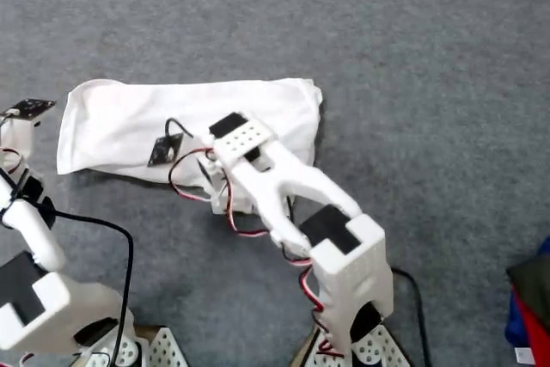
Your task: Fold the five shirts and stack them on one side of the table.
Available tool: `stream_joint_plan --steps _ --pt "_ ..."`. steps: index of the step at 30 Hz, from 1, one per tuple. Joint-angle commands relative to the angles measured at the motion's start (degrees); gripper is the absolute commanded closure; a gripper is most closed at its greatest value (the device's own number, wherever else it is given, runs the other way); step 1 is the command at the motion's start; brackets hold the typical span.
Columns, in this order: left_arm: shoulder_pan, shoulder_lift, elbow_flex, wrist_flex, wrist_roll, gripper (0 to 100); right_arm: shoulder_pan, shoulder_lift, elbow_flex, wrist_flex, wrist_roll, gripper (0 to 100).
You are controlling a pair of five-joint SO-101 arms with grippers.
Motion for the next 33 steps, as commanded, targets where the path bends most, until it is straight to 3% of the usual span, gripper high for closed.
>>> stream_joint_plan --steps 1,4,9,17,33 --pt "-0.70 -3.74 -0.26 0.53 0.26 95 1.45 3.65 -0.66 2.02 -1.58 93.7" --pt "-0.62 -5.14 -0.18 0.53 0.26 95 2.77 4.35 -1.45 2.02 -5.19 99.5" --pt "-0.62 -5.76 -0.18 0.53 0.26 95 6.37 4.18 -5.14 3.69 -6.86 99.1" --pt "-0.53 -5.76 -0.18 0.53 0.26 95 6.73 4.00 -28.62 18.46 -6.42 99.1" --pt "-0.44 -5.76 -0.18 0.53 0.18 95 10.42 21.32 -66.24 26.11 6.24 98.7"
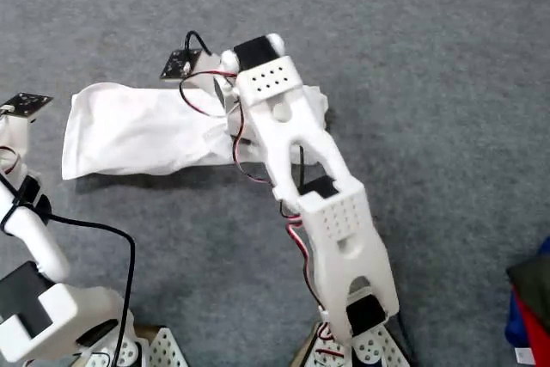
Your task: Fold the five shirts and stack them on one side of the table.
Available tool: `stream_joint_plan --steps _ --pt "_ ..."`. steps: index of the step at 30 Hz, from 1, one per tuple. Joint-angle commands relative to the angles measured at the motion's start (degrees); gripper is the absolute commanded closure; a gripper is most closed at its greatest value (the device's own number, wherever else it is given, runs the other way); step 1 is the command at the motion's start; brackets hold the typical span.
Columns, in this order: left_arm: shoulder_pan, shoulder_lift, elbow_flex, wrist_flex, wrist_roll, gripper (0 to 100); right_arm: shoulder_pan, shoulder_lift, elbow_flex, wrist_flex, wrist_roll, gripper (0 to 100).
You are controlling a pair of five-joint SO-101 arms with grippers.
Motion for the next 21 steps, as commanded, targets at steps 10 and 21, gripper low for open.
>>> stream_joint_plan --steps 10,21 --pt "-0.09 -2.07 -0.18 0.53 0.18 95 -1.36 3.65 -10.07 0.44 9.93 94.6" --pt "-0.09 -2.07 -0.09 0.53 0.18 95 -1.19 3.47 -12.09 -2.99 9.93 62.9"
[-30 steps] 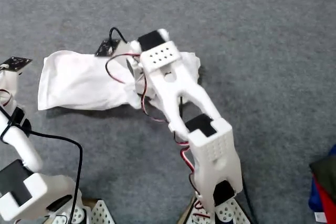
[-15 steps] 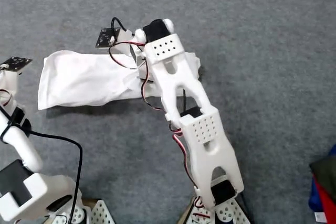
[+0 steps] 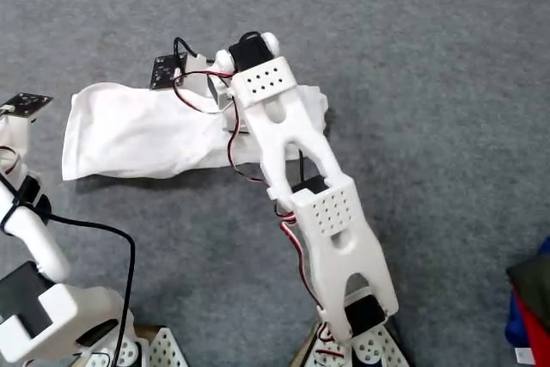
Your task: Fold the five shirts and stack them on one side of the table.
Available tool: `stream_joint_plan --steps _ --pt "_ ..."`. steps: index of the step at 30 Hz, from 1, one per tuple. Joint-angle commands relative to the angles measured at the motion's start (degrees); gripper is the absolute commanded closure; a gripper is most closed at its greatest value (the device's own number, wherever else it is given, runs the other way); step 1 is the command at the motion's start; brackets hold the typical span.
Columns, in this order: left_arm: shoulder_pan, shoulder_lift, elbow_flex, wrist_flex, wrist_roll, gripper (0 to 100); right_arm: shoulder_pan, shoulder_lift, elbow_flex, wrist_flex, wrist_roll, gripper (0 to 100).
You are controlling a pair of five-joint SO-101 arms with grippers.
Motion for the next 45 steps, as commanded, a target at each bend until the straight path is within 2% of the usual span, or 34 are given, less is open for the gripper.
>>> stream_joint_plan --steps 1,12,17,20,25,30,35,40,45 --pt "-0.09 -2.07 -0.09 0.53 0.18 95 -0.22 -0.48 -5.41 -1.23 -1.32 63.1" --pt "-0.09 -2.33 1.49 0.53 0.18 95 1.36 -0.92 -16.40 3.08 -5.89 63.1" --pt "-0.09 -2.33 1.41 0.53 0.18 95 2.07 -4.88 -11.74 3.16 -8.62 63.6" --pt "-0.09 -2.33 1.41 0.53 0.18 95 1.71 -9.98 -2.15 3.16 -10.11 72.3" --pt "-0.09 -2.33 1.41 0.53 0.18 95 1.45 -19.12 15.78 2.81 -11.69 99.0" --pt "-0.09 -2.33 1.41 0.53 0.18 95 1.54 -23.52 25.80 1.49 -12.04 99.3" --pt "-0.09 -2.33 1.41 0.53 0.18 95 1.54 -20.70 28.09 -5.89 -11.78 99.2" --pt "-0.35 -2.33 1.41 0.53 0.18 95 3.74 -12.35 22.99 -13.36 -11.69 99.0" --pt "-0.18 -2.33 1.49 0.53 0.18 95 5.23 -3.21 9.36 -13.63 -11.60 99.0"
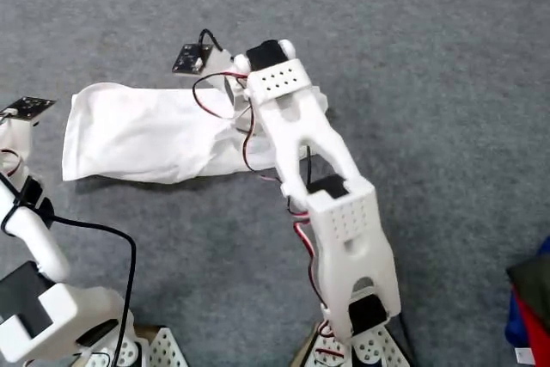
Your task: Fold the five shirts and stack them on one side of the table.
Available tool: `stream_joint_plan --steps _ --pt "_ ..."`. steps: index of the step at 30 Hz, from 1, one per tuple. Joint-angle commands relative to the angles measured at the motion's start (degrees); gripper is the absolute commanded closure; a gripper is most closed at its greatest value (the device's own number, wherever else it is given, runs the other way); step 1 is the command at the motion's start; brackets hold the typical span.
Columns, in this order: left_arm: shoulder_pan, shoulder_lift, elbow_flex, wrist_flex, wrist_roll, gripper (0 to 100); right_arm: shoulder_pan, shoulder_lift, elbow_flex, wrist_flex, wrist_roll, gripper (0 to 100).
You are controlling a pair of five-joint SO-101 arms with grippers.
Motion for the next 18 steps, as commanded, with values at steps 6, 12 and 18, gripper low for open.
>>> stream_joint_plan --steps 6,12,18 --pt "0.00 -2.33 1.32 0.53 0.26 95 1.01 10.15 -26.51 2.99 2.37 99.0" --pt "0.00 -2.33 2.02 0.53 0.26 95 1.19 14.20 -36.09 5.01 4.04 99.0" --pt "0.00 -2.33 1.49 0.53 0.18 95 1.45 13.58 -43.03 5.89 4.31 99.0"
